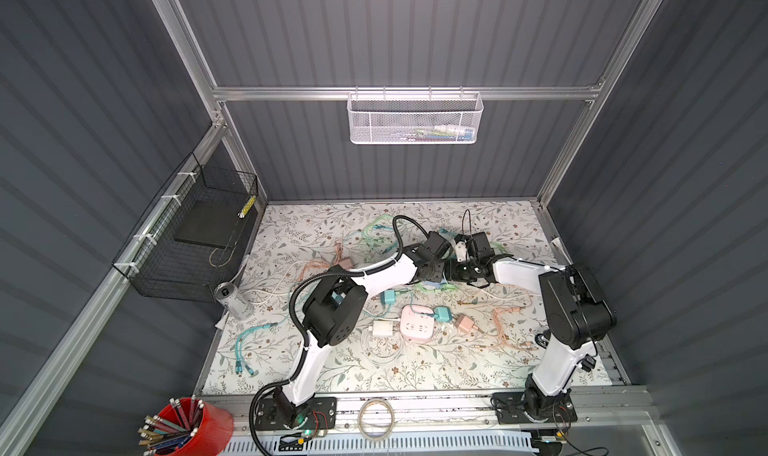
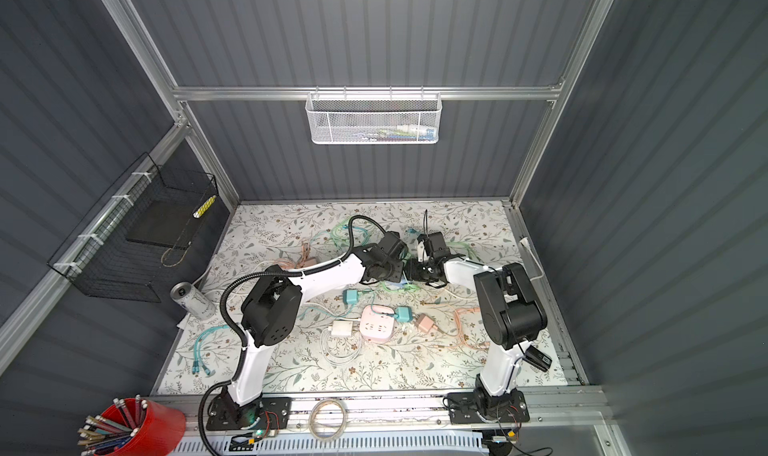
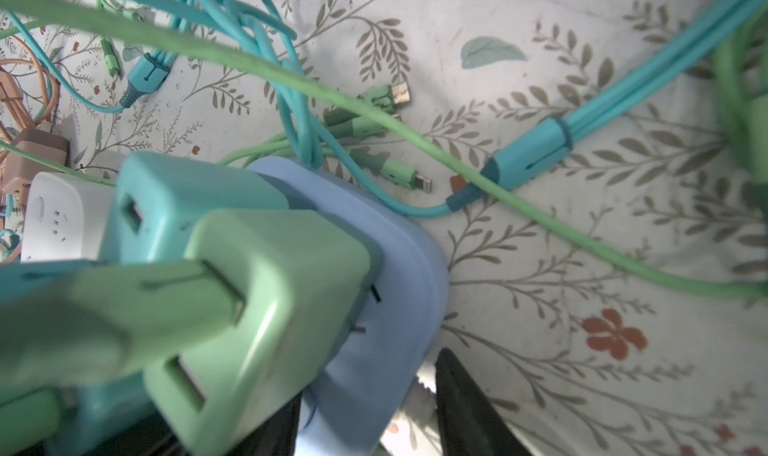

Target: Pull the plug off the socket

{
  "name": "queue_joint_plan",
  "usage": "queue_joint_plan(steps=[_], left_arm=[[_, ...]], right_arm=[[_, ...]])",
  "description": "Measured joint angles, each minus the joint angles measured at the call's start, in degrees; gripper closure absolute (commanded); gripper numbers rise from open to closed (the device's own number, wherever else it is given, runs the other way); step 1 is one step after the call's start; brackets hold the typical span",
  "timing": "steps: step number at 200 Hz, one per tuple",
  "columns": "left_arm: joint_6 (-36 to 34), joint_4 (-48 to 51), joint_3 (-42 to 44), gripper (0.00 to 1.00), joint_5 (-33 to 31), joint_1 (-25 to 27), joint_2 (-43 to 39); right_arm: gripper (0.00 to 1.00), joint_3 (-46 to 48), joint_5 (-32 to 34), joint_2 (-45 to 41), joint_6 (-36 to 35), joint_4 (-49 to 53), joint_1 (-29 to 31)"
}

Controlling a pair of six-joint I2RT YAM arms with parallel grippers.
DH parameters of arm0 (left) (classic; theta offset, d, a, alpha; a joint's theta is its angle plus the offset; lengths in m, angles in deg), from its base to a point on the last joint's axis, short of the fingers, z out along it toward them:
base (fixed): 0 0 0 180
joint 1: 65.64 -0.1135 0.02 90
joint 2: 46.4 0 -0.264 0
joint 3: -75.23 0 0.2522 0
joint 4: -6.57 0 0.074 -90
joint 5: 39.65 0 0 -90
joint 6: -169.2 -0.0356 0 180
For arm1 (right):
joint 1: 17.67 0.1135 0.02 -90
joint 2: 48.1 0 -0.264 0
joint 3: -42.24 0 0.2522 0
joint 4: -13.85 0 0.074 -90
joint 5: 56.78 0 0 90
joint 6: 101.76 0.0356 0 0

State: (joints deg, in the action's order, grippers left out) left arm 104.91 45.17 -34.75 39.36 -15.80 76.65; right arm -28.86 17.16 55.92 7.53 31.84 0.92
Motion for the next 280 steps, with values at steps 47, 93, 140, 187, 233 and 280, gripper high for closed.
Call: queue_joint_plan(steps=[47, 93, 140, 187, 233, 280], left_arm=[[0.5, -0.1, 0.0, 0.94, 0.4, -0.1, 0.0], [0.5, -0.5, 0.5, 0.94, 0.9, -0.3, -0.5], [1.1, -3.3, 1.7, 0.93, 2.5, -0.2, -4.6], [1.6, -6.3, 3.3, 0.94, 3.9, -0.3, -8.1], [1.8, -6.4, 8.1, 0.93, 4.0, -1.1, -8.9], [1.8, -6.7, 12.7, 0.93, 4.0, -2.6, -12.5]], right_arm=[[0.50, 0.0, 0.0, 0.0, 0.0, 0.0, 0.0], [0.50, 0.1, 0.1, 0.0, 0.0, -0.2, 0.0], [0.50, 0.1, 0.5, 0.0, 0.3, -0.6, 0.3], [0.48, 0.3, 0.6, 0.0, 0.8, -1.0, 0.3], [0.44, 0.4, 0.9, 0.0, 1.2, -1.1, 0.3], [0.42, 0.5, 0.9, 0.0, 1.3, -1.2, 0.3]])
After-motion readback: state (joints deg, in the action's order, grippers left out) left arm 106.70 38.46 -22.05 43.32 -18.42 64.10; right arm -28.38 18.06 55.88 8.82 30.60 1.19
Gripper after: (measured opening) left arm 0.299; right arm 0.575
